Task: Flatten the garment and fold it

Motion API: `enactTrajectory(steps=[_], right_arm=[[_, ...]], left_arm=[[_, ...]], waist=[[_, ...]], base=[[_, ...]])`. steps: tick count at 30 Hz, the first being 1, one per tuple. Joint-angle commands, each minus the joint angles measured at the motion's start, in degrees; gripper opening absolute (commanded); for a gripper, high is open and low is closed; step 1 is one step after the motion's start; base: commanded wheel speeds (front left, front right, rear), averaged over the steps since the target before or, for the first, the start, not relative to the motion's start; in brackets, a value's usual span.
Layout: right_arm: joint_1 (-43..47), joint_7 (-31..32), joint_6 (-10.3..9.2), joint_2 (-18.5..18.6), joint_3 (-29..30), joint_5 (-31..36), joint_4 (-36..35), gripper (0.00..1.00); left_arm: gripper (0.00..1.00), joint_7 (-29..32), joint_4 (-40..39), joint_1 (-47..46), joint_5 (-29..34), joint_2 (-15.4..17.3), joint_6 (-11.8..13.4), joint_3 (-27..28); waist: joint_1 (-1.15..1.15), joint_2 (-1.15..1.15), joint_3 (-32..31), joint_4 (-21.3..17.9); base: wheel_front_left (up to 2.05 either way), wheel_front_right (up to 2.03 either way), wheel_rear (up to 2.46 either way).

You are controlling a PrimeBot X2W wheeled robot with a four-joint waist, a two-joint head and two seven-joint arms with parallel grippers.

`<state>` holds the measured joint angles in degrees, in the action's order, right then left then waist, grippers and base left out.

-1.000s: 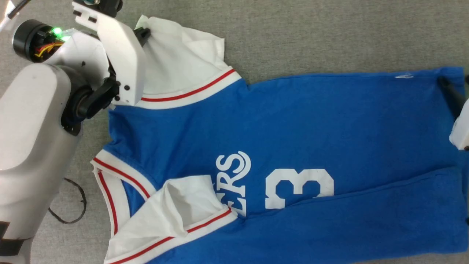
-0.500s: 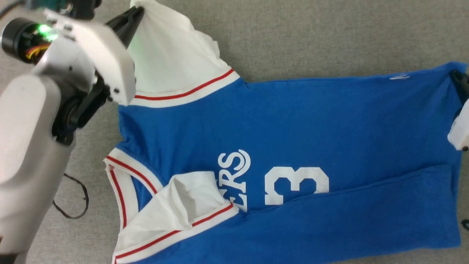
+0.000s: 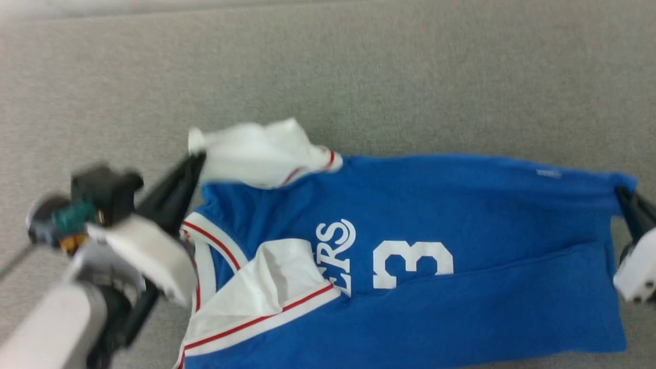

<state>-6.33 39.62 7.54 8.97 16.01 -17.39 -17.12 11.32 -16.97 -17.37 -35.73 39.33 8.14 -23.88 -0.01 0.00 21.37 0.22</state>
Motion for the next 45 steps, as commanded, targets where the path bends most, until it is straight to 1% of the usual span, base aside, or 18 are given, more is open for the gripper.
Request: enactTrajectory(steps=[1,5,11,15,20,27,28,29,30,31,32,36,39,43,45], right_arm=[[0.6,-0.3,-0.05,-0.3,0.1,-0.3,-0.3,0.00],[5.1,-1.5,-0.05,-1.3,0.4,-1.3,-1.5,0.00],[10.7,-2.1,-0.05,-2.3,0.9,-2.6,-1.9,0.00],[14.0,-2.0,-0.05,-2.3,1.6,-2.7,-1.8,0.00],[16.0,-2.5,-0.05,-2.0,1.0,-1.7,-0.1,0.00],[15.4,-4.4,-0.05,-1.3,-1.1,0.4,5.0,0.00],[15.1,-4.8,-0.05,-1.1,-1.5,0.7,5.8,0.15],[14.7,-5.3,-0.05,-1.2,-1.7,1.0,6.5,0.65],[14.3,-5.8,-0.05,-1.3,-1.9,1.3,7.4,1.00],[13.9,-6.2,-0.05,-1.5,-1.8,1.6,8.2,1.00],[13.6,-6.5,-0.05,-1.6,-2.0,1.9,9.0,1.00],[12.8,-7.4,-0.05,-1.7,-2.8,2.2,10.7,1.00],[13.2,-7.4,-0.05,-1.7,-2.9,1.0,9.8,1.00],[15.5,-5.7,-0.05,-2.2,-0.6,-1.9,4.8,1.00],[16.8,-5.4,-0.05,-2.7,1.5,-2.6,1.9,1.00]], left_arm=[[0.00,-0.4,-0.3,0.9,-0.1,0.2,0.3,0.2],[0.00,-2.0,-2.8,8.3,-1.6,0.5,2.0,0.3],[0.00,-3.3,-4.2,17.4,-5.5,0.2,2.8,0.1],[0.00,-3.9,-3.4,21.8,-7.4,0.4,3.5,0.5],[0.00,-2.8,0.4,24.0,-8.6,0.4,2.7,-1.0],[0.00,-0.4,8.3,20.8,-8.5,-1.5,0.5,-4.4],[0.00,-0.2,9.4,20.1,-8.4,-2.0,0.4,-4.7],[0.04,0.0,10.5,19.5,-8.2,-2.4,0.4,-5.1],[0.38,0.1,11.4,18.9,-8.0,-2.8,0.4,-5.4],[0.98,0.1,12.1,18.3,-7.9,-3.3,0.5,-5.5],[1.00,0.0,12.8,17.8,-7.8,-3.8,0.6,-5.7],[1.00,0.2,14.1,16.5,-7.5,-5.1,1.0,-6.2],[1.00,-0.4,13.0,16.8,-7.8,-5.4,2.4,-5.2],[1.00,-3.1,7.5,19.6,-9.6,-5.4,5.6,-1.3],[1.00,-5.9,4.2,21.4,-9.7,-5.5,8.0,1.5]], waist=[[0.01,0.00,-2.4,0.9],[0.01,0.00,-4.3,1.2],[0.01,0.00,-6.4,1.5],[0.01,0.00,-7.7,1.7],[0.01,0.00,-9.0,1.6],[0.01,0.00,-10.1,1.3],[0.01,0.00,-10.2,1.2],[0.01,0.00,-10.3,1.1],[0.01,0.00,-10.3,0.8],[0.01,0.00,-10.3,0.7],[0.01,0.00,-10.3,0.6],[0.01,0.00,-10.6,0.2],[0.01,0.00,-11.4,0.2],[0.01,0.00,-12.7,0.1],[0.01,0.00,-13.1,0.1]], base=[[0.00,0.00,0.00],[0.00,0.00,0.00],[0.00,0.00,0.00],[0.00,0.00,0.00],[0.00,0.00,0.00],[0.00,0.00,0.00],[0.00,0.00,0.00],[0.00,0.00,0.00],[0.00,0.00,0.00],[0.00,0.00,0.00],[0.00,0.00,0.00],[0.00,0.00,0.00],[0.00,0.00,0.00],[0.00,0.00,0.00],[0.00,0.00,0.00]])
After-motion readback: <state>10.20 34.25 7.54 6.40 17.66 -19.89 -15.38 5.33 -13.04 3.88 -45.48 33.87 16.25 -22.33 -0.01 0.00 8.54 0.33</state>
